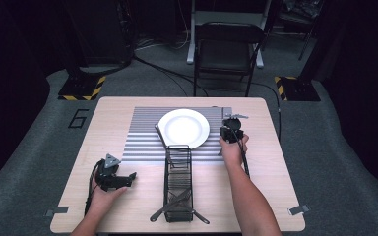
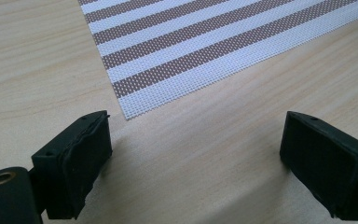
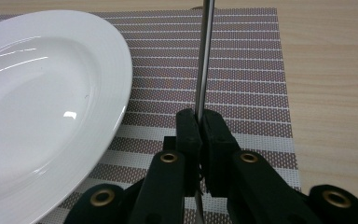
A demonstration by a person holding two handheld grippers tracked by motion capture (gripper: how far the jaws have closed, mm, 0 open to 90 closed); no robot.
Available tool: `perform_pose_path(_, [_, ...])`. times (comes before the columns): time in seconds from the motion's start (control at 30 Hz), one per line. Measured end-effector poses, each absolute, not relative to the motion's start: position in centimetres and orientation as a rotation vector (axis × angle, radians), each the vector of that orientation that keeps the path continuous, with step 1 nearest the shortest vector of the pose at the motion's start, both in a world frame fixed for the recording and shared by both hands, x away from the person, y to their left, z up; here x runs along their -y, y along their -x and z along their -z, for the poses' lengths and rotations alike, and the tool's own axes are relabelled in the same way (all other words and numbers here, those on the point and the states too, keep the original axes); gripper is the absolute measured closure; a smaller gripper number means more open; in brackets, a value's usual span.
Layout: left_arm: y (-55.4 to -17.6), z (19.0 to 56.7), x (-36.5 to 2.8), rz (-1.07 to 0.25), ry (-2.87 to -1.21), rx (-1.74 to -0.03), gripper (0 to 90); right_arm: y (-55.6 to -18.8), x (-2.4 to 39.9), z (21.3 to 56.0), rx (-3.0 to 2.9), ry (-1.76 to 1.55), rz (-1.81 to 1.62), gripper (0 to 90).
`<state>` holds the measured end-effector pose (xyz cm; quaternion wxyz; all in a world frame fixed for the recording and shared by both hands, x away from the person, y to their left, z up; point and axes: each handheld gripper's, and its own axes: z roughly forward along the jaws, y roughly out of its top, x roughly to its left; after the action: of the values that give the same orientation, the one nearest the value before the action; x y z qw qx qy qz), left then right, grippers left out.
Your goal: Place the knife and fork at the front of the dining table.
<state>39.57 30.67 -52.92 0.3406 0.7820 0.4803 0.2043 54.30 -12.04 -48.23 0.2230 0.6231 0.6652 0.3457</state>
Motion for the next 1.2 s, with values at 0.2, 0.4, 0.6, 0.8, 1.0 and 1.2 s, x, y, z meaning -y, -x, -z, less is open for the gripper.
perform_pose_path(0.2, [-39.6,52.9,-30.6,-0.537,-2.033,-1.247,9.2,-54.8,12.5,49.2,-1.821,-1.784,-0.957,86.2])
perform_pose_path(0.4, [-39.6,52.9,-30.7,-0.533,-2.037,-1.247,9.2,-55.2,12.3,49.8,-1.81,-1.789,-0.945,86.3])
perform_pose_path(0.6, [-39.5,52.9,-30.7,-0.536,-2.034,-1.246,9.2,-55.4,11.9,50.5,-1.819,-1.818,-0.894,87.0])
perform_pose_path(0.8, [-39.5,52.9,-30.6,-0.535,-2.03,-1.249,9.4,-55.6,11.7,51.0,-1.82,-1.844,-0.87,87.1])
perform_pose_path(1.0, [-39.5,52.9,-30.6,-0.539,-2.032,-1.246,9.5,-55.8,11.8,51.1,-1.795,-1.877,-0.883,87.2])
perform_pose_path(1.2, [-39.5,52.9,-30.7,-0.538,-2.033,-1.246,9.5,-55.8,11.6,51.2,-1.79,-1.86,-0.886,86.9])
